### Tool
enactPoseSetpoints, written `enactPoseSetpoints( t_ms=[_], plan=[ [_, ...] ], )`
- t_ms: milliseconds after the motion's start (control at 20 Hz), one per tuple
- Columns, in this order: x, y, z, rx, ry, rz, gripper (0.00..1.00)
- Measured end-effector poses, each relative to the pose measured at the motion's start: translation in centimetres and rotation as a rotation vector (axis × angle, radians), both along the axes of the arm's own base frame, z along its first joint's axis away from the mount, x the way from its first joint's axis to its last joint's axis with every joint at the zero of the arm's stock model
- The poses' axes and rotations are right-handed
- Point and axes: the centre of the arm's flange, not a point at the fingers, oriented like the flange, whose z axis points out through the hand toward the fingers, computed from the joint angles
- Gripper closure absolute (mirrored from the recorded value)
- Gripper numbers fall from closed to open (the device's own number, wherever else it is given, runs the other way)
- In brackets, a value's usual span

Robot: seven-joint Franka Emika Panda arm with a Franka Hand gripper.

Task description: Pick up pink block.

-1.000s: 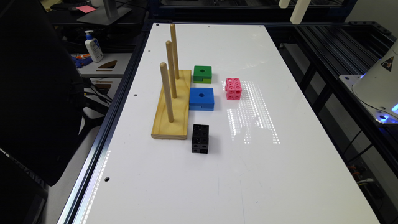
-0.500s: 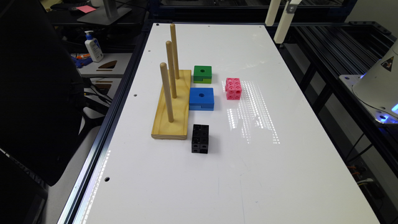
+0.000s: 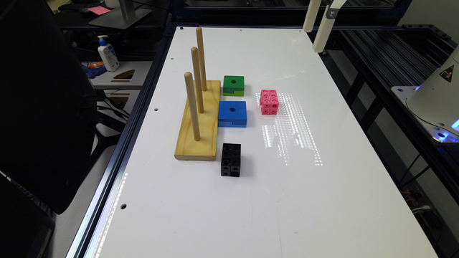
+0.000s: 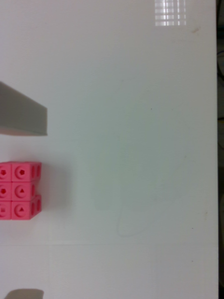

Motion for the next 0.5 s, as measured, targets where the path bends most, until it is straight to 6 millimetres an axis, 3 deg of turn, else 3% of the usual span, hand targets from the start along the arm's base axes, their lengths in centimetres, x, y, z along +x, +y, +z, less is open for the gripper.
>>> enactPoseSetpoints(
  t_ms=[250, 500],
  plan=[
    [0.0, 0.0, -0.2, 0.0, 0.006, 0.0, 0.0],
    [0.4, 0.0, -2.1, 0.002, 0.021, 0.001, 0.0]
  ],
)
